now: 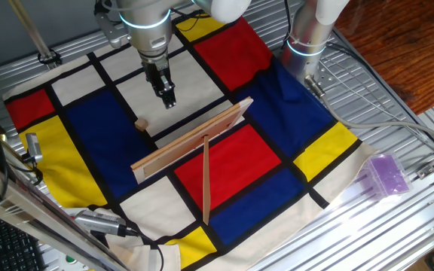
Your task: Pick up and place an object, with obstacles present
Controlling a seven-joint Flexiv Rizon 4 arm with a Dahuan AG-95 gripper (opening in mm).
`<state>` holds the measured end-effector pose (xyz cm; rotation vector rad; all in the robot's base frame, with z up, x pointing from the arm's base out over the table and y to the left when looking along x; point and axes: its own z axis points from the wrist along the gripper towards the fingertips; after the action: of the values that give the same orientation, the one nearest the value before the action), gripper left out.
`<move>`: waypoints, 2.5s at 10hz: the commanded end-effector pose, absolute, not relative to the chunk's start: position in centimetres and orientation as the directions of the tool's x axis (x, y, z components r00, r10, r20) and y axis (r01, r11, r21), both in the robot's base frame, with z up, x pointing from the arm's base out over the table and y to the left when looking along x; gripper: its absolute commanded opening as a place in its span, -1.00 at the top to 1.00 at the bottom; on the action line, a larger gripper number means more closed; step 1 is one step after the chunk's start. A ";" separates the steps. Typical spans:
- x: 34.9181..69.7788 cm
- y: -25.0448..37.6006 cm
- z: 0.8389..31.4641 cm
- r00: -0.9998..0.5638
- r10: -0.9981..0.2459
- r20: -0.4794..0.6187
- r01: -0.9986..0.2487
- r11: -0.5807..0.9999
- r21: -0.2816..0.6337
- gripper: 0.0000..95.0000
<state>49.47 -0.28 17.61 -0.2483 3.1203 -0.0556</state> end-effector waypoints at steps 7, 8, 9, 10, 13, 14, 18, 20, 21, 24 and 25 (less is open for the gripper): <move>48.8 -0.7 18.8 -0.923 -0.384 0.018 -0.382 0.913 -0.140 1.00; 48.7 -0.7 19.2 -0.922 -0.386 0.023 -0.385 0.911 -0.149 1.00; 48.6 -0.7 19.5 -0.923 -0.385 0.026 -0.384 0.911 -0.152 1.00; 48.6 -0.7 19.7 -0.922 -0.385 0.025 -0.384 0.908 -0.168 1.00; 48.8 -0.6 19.6 -0.920 -0.392 0.025 -0.390 0.906 -0.167 1.00; 49.0 -0.5 19.5 -0.921 -0.390 0.022 -0.388 0.907 -0.165 1.00; 49.0 -0.5 19.4 -0.917 -0.398 0.023 -0.396 0.904 -0.163 1.00; 49.0 -0.5 19.4 -0.918 -0.396 0.019 -0.394 0.905 -0.162 1.00; 49.0 -0.5 19.4 -0.919 -0.394 0.019 -0.391 0.906 -0.162 1.00; 49.0 -0.5 19.4 -0.919 -0.394 0.020 -0.392 0.906 -0.162 1.00; 49.0 -0.5 19.4 -0.919 -0.395 0.020 -0.393 0.905 -0.162 1.00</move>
<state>49.00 -0.51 19.40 -0.6306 3.0520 -0.2566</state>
